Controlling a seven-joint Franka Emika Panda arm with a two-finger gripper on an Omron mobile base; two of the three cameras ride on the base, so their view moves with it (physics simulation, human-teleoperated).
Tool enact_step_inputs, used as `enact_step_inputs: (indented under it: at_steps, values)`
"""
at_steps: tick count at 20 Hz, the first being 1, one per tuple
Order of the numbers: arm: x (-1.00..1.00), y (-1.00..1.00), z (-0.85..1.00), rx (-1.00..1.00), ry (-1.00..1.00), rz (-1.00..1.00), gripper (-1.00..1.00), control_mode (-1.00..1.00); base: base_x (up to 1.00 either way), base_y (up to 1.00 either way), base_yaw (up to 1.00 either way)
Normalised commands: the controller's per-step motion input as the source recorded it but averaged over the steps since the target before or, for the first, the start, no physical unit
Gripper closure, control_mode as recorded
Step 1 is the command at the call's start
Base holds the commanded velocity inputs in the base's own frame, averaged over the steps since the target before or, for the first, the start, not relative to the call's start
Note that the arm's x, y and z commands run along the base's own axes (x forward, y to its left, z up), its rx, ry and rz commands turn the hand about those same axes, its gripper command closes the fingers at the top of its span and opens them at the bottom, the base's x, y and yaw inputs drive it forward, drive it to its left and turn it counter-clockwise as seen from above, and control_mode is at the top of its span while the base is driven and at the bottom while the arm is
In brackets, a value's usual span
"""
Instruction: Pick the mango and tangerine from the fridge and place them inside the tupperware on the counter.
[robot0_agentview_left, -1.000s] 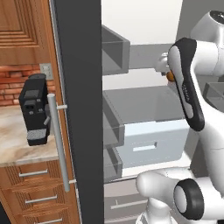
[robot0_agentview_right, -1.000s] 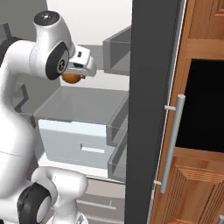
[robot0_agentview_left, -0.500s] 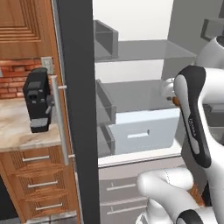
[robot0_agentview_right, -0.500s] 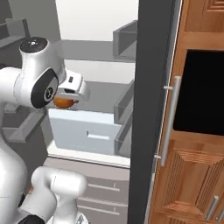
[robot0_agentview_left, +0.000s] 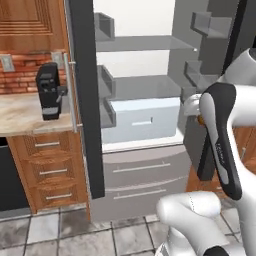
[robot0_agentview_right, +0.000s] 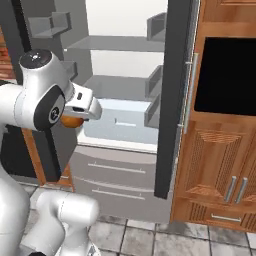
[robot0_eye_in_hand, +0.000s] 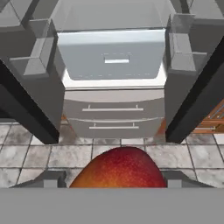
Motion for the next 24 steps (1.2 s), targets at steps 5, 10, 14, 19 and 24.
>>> enact_step_inputs:
  at_steps: [5,10,14,19,24]
  values:
    - [0.00,0.00,0.00,0.00,0.00,0.00,1.00,1.00,-0.86,0.57,0.00]
    - [0.00,0.00,0.00,0.00,0.00,0.00,1.00,1.00,-0.25,1.00,0.00]
    - [0.00,0.00,0.00,0.00,0.00,0.00,1.00,1.00,-0.01,1.00,0.00]
    - [0.00,0.00,0.00,0.00,0.00,0.00,1.00,1.00,0.00,1.00,0.00]
    - [0.00,0.00,0.00,0.00,0.00,0.00,1.00,1.00,0.11,1.00,0.01]
